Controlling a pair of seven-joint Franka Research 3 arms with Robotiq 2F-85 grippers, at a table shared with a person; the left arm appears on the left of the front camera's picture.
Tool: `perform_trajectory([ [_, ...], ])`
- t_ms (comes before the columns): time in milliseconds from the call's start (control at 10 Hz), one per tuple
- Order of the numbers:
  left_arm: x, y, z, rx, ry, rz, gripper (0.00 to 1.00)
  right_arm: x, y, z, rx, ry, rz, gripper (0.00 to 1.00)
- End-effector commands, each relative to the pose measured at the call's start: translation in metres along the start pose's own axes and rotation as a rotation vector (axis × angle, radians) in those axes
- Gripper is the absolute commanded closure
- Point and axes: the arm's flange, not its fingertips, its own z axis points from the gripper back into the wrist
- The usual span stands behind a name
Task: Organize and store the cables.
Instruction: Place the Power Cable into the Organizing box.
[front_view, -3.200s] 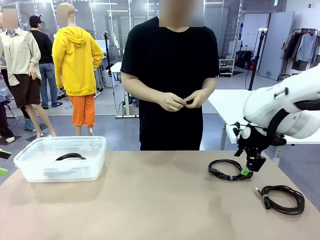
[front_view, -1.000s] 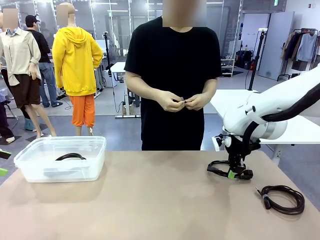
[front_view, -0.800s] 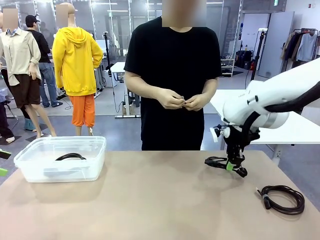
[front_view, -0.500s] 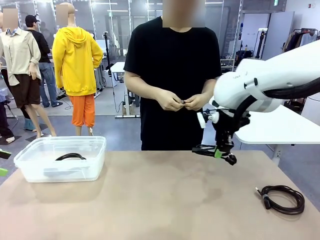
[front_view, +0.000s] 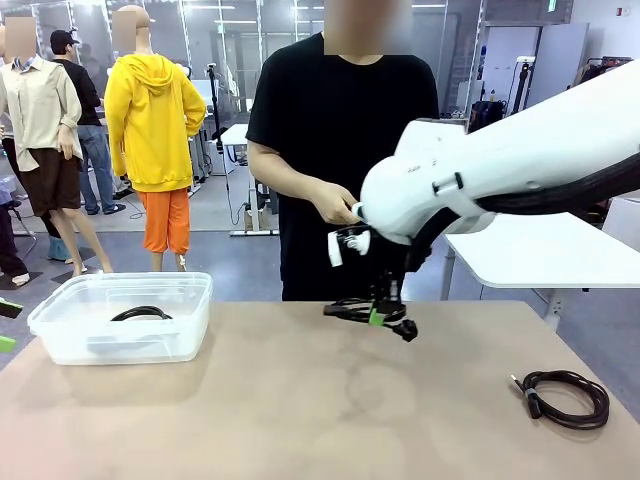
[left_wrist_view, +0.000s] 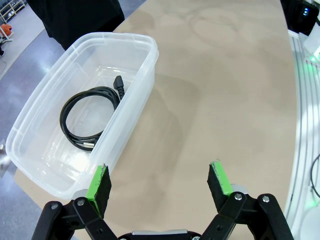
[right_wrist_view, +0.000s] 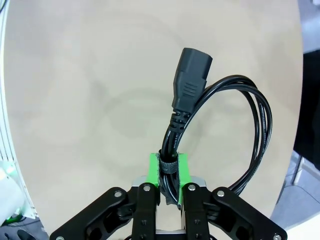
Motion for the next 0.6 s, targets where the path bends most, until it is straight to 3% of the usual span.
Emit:
perform_trajectory([
  [0,-0.001,0.000,0.001,-0.004,-0.015,-0.003,0.02,0.031,0.010,-0.031,-0.012,0.021,0.051,1.00],
  [500,-0.001,0.000,0.001,-0.004,-0.015,-0.003,0.02,0.060,0.039,-0.091,0.093,0.052,0.048,1.00],
])
